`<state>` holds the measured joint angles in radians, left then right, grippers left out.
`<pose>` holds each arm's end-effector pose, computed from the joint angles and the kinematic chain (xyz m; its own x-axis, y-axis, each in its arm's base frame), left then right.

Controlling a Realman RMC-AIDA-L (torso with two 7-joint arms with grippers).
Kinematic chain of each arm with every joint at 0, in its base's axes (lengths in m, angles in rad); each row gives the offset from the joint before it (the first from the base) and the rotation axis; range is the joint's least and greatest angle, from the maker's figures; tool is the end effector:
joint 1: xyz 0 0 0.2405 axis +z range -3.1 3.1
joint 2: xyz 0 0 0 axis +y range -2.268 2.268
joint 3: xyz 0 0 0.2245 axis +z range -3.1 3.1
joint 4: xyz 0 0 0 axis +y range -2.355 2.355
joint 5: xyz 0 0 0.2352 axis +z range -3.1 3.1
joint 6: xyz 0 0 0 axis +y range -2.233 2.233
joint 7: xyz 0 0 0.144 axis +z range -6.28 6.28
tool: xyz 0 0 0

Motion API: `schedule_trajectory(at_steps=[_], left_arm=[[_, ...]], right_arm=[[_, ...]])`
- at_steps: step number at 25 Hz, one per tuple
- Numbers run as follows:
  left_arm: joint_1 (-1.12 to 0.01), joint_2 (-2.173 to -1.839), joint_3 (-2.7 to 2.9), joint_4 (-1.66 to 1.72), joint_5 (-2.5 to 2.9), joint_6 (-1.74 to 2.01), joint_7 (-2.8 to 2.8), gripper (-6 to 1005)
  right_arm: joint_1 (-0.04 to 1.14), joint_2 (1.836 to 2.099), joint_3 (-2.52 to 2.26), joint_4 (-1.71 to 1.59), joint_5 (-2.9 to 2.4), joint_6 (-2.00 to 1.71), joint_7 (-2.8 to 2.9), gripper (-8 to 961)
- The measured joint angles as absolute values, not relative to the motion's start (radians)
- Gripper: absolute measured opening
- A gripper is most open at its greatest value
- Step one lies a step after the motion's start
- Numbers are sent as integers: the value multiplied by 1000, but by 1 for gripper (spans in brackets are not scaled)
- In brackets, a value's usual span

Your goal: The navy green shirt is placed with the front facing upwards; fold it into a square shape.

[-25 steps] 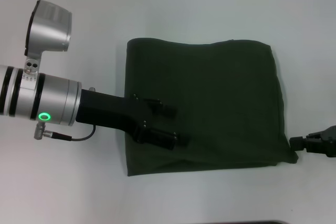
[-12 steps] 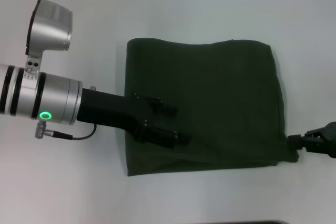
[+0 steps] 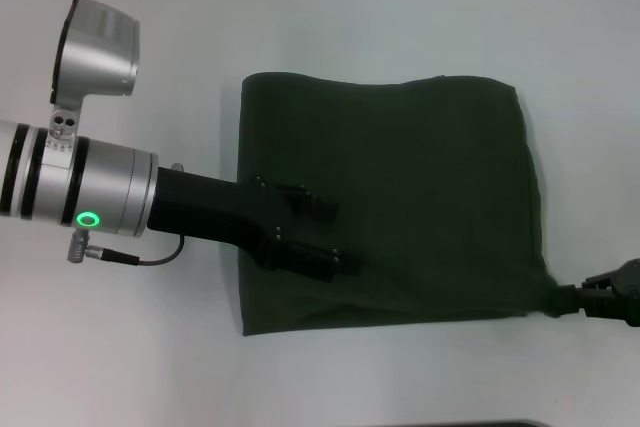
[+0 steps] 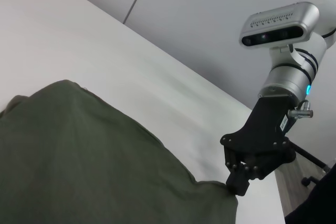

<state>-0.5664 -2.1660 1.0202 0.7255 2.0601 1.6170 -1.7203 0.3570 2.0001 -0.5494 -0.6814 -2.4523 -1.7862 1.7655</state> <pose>-0.1996 0.3077 -0.0522 0.8046 0.5371 0.2535 0.4941 -0.8422 0.2159 0.3466 0.2355 0.0445 0.4988 -0.8497 -0.1711 -0.8525 -0.5166 0.0804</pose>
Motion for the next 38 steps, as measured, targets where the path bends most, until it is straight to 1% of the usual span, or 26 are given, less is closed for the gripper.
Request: schedule_trajectory(at_steps=[9, 13, 14, 18, 20, 24, 27, 29, 32, 38], left_arm=[[-566, -2166, 1020, 725, 2060, 1618, -1719, 901], [-566, -2166, 1020, 728, 2060, 1623, -1719, 901], [-566, -2165, 1020, 728, 2060, 1624, -1720, 900], [-566, -2164, 1020, 729, 2060, 1625, -1720, 900], [-566, -2162, 1020, 730, 2064, 1625, -1722, 900], [-567, -2156, 1014, 731, 2066, 1623, -1726, 900], [-567, -2147, 1011, 732, 2067, 1624, -1731, 900], [-567, -2142, 1010, 733, 2067, 1626, -1736, 900], [-558, -2131, 1008, 739, 2068, 1628, -1746, 900], [-545, -2115, 1007, 741, 2073, 1638, -1752, 900]], right_arm=[[331, 1989, -545, -686, -2455, -1789, 1768, 18], [326, 1980, -514, -687, -2452, -1800, 1754, 17], [326, 1974, -485, -688, -2449, -1809, 1745, 17], [335, 1969, -430, -688, -2447, -1820, 1732, 18], [345, 1969, -384, -688, -2446, -1822, 1724, 19], [366, 1981, -307, -688, -2417, -1816, 1711, 20], [372, 1984, -296, -683, -2357, -1815, 1706, 21], [372, 1984, -290, -683, -2314, -1812, 1706, 21], [373, 1977, -281, -676, -2262, -1802, 1708, 22], [383, 1970, -279, -629, -2178, -1765, 1702, 125]])
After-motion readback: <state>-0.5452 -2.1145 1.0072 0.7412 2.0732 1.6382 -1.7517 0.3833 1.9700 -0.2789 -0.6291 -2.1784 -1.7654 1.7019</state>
